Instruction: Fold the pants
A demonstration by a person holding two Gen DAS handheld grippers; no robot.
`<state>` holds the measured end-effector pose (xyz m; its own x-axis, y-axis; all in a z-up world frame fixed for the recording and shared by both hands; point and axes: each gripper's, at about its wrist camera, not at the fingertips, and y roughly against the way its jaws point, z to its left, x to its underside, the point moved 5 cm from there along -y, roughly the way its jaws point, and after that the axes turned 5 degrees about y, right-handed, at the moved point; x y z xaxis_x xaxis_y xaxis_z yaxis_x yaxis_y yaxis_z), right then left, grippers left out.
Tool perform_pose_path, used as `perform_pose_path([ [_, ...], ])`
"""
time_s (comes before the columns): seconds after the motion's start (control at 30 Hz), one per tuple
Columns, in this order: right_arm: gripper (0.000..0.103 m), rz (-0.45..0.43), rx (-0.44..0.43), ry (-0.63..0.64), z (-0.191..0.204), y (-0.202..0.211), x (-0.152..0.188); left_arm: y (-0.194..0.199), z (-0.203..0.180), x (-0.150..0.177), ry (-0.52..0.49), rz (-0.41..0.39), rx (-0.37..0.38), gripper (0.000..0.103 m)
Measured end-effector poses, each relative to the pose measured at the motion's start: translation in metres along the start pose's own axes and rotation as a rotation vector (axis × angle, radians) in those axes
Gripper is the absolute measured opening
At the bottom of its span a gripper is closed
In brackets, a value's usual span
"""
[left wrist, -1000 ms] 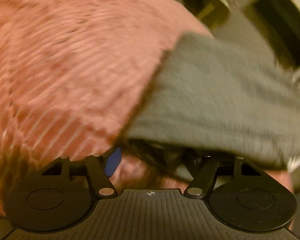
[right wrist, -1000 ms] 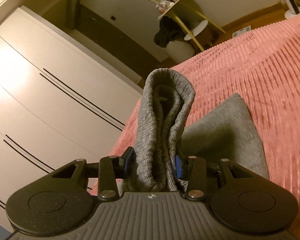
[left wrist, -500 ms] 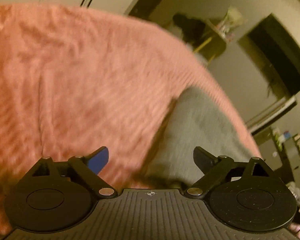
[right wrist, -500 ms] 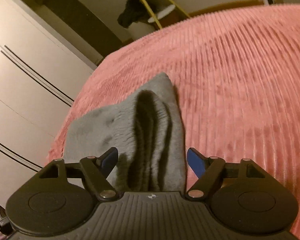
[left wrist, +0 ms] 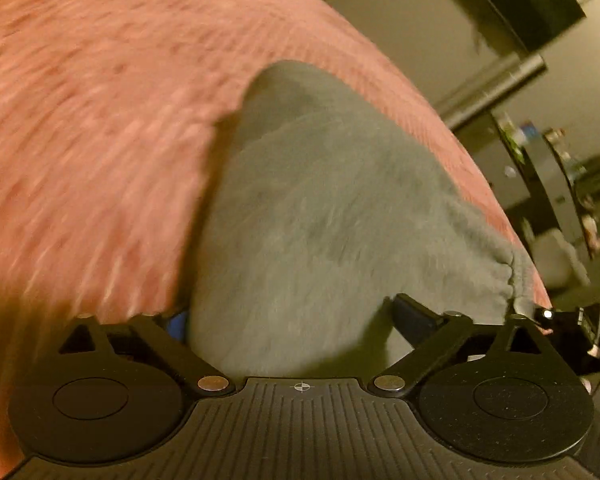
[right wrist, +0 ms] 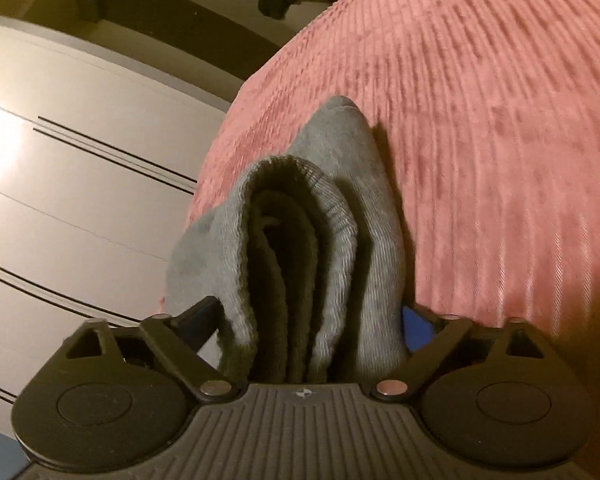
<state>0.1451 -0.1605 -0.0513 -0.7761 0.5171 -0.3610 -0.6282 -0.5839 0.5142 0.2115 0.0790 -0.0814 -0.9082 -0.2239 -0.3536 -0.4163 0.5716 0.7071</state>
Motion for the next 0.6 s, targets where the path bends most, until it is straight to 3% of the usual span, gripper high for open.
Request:
perform_pose_path([
  [0.07, 0.074, 0.009, 0.008, 0.018, 0.003, -0.008, -0.002, -0.009, -0.004, -0.008, -0.028, 0.011, -0.006, 0.102],
  [0.1, 0.073, 0.017, 0.018, 0.026, 0.005, -0.013, -0.003, -0.012, -0.005, -0.011, -0.041, 0.013, -0.001, 0.101],
  [0.13, 0.067, 0.021, 0.028, 0.033, 0.007, -0.017, -0.004, -0.013, -0.006, -0.014, -0.043, 0.004, 0.003, 0.097],
  [0.17, 0.064, 0.021, 0.037, 0.043, 0.010, -0.020, -0.005, -0.012, -0.006, -0.015, -0.040, -0.016, 0.000, 0.091],
  [0.2, 0.063, 0.017, 0.050, 0.054, 0.015, -0.023, -0.005, -0.011, -0.004, -0.018, -0.039, -0.036, -0.008, 0.076],
  [0.23, 0.061, 0.013, 0.061, 0.072, 0.021, -0.024, -0.006, -0.008, -0.003, -0.018, -0.032, -0.053, -0.006, 0.069],
  [0.4, 0.057, -0.020, 0.053, 0.174, 0.059, -0.022, -0.013, 0.015, -0.002, -0.014, 0.018, -0.132, 0.059, 0.044],
  [0.6, 0.056, -0.050, 0.069, 0.281, 0.095, -0.026, -0.037, 0.050, -0.030, -0.020, -0.020, -0.218, 0.110, 0.040],
])
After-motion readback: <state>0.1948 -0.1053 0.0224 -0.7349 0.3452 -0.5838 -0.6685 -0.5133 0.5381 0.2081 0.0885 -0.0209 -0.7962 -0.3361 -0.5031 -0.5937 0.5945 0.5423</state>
